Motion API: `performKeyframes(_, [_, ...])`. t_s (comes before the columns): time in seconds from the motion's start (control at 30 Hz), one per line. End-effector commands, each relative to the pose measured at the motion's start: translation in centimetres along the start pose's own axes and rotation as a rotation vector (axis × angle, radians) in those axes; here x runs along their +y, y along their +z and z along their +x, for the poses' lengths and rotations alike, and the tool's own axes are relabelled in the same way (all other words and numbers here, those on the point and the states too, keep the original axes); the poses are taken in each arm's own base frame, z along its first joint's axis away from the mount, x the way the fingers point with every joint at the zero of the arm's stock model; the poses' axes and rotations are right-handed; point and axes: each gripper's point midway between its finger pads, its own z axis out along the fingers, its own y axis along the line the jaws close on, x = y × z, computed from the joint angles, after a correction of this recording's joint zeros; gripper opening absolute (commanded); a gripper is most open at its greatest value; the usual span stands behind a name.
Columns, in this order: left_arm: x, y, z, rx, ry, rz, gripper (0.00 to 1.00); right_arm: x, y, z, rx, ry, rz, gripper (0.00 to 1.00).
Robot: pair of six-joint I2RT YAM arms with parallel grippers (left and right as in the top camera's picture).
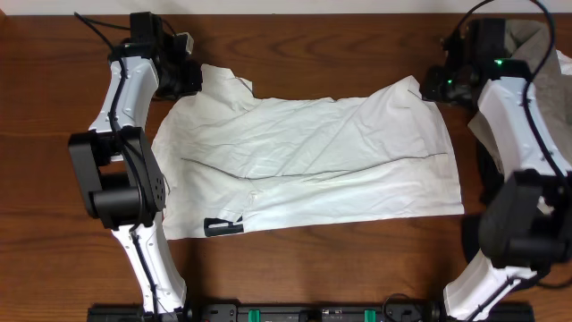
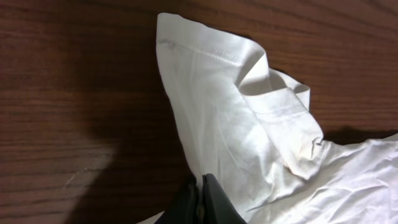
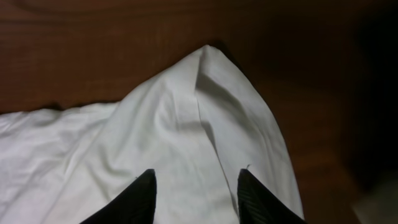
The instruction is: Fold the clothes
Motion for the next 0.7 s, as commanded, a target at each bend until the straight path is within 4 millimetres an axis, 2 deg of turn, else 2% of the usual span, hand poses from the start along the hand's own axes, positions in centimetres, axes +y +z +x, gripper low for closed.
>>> performKeyframes(0.0, [-0.2,-0.5,-0.2,-0.007,-0.018,0.009,0.06,1.5,2.7,0.5,0.025,-0.021,-0.063,0.47])
performKeyframes(0.1, [-0.2,-0.5,-0.1,-0.004,-0.019,0.008,0.06,2.1,4.7,-0.1,-0.001,-0.021,-0.116,0.5])
performKeyframes(0.27, [-0.2,-0.5,0.0,0.0,-0.02,0.008,0.06,2.8,7.2,-1.5,-0.054,0.033,-0.171,0.49])
performKeyframes(0.4, [-0.2,-0.5,0.0,0.0,-0.02,0.008,0.06,2.7,8.8,-1.6,-0.064,0.071,-0.175,0.47])
performKeyframes(0.67, [-0.2,-0.5,0.0,0.0,-0.02,0.008,0.06,1.8,9.9,-1.9,-0.079,0.08,-0.152,0.45])
